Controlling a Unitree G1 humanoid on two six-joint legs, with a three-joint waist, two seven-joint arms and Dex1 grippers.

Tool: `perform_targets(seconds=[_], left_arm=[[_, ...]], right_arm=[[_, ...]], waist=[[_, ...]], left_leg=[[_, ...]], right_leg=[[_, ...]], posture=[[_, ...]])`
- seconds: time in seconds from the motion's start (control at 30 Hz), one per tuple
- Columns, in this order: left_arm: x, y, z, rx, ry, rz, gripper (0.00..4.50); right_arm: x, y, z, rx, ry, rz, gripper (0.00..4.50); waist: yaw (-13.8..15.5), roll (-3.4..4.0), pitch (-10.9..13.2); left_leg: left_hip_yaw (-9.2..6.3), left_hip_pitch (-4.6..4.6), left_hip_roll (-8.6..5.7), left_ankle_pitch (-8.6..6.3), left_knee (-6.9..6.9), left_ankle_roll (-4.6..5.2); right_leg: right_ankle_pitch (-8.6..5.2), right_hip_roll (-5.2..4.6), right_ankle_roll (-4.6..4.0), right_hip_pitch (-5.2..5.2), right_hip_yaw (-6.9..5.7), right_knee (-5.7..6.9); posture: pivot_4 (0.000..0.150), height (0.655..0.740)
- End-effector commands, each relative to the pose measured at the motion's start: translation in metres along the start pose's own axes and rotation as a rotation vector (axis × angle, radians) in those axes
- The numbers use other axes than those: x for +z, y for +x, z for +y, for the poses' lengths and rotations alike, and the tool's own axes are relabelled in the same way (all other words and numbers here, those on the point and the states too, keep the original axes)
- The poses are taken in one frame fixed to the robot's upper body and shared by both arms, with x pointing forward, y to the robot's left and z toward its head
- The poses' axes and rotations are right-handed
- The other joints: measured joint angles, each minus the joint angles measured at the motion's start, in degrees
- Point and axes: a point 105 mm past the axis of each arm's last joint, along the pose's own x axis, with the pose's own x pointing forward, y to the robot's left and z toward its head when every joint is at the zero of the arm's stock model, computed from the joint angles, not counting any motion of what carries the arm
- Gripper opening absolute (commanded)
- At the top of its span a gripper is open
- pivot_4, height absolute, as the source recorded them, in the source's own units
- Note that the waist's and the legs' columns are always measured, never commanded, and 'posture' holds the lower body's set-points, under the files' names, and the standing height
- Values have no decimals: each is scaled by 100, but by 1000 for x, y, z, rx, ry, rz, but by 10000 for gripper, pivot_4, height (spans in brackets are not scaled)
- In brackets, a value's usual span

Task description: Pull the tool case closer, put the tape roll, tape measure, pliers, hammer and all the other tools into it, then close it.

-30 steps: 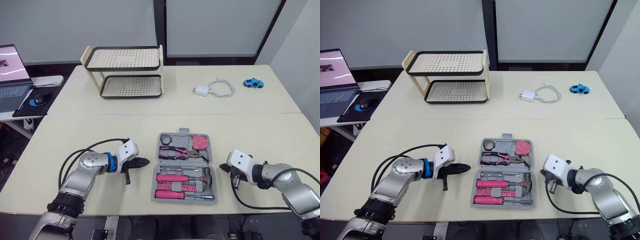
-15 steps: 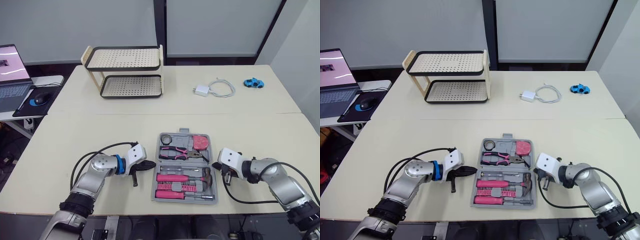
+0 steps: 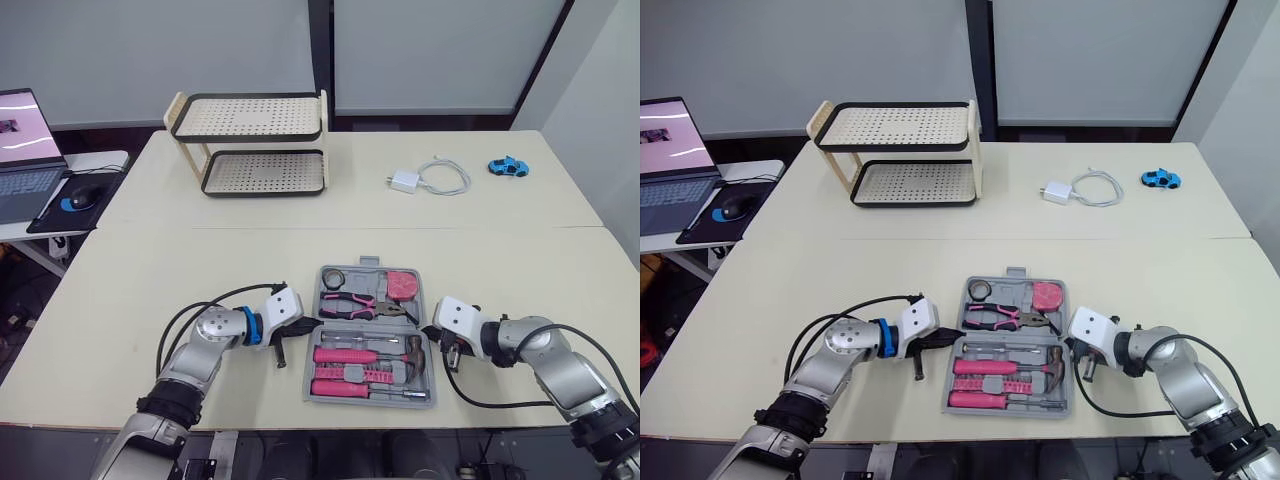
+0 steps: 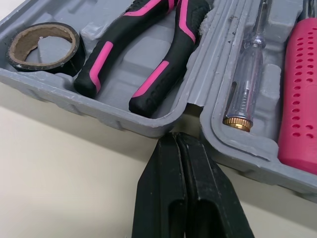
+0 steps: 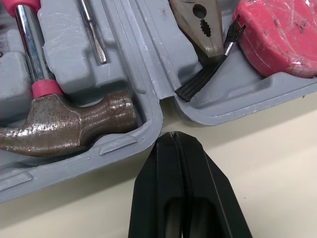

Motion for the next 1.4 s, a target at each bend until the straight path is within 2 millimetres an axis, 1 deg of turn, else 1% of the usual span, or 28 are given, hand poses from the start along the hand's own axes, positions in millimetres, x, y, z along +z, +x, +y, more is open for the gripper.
perform_targets(seconds=[0.03,0.23,0.37,0.53,0.73,1.03,1.4], left_arm=[[10,6,-6,-23,23,-32,143],[18,5,-10,-31,23,-49,143],[23,5,-21,-64,24,-58,143],[24,2,-35,-90,16,-55,143],[22,-1,-43,-97,7,-44,143],[20,-3,-45,-91,0,-30,143],[19,-2,-41,-75,8,-24,143]], right_arm=[[10,2,7,23,-23,-31,0],[17,0,10,41,-41,-41,0],[20,-3,15,70,-55,-40,0],[24,-6,22,99,-71,-42,0],[23,-6,27,105,-72,-37,0],[22,-3,27,103,-70,-33,0],[23,-2,25,90,-66,-33,0]], waist=[[0,-1,-1],[0,-1,-1],[0,-1,-1],[-1,-1,0],[3,-1,0],[3,-1,0],[0,-1,0]], left_leg=[[0,0,0,0,0,0],[0,-1,0,0,0,0],[0,-3,1,0,-1,0],[-1,-5,2,0,-2,1],[-1,-4,3,-1,-1,1],[-1,-4,2,-1,-1,1],[-1,-2,3,-1,-1,1]], right_leg=[[0,0,0,0,0,0],[0,-1,0,-1,1,-1],[0,-2,0,-2,2,-1],[0,-2,0,-5,2,-2],[0,-2,0,-4,1,-1],[0,-2,0,-3,1,-2],[0,-1,0,-2,1,-1]], posture=[[1500,7318],[1500,7318],[1500,7318],[1500,7318],[1500,7318],[1500,7318],[1500,7318]])
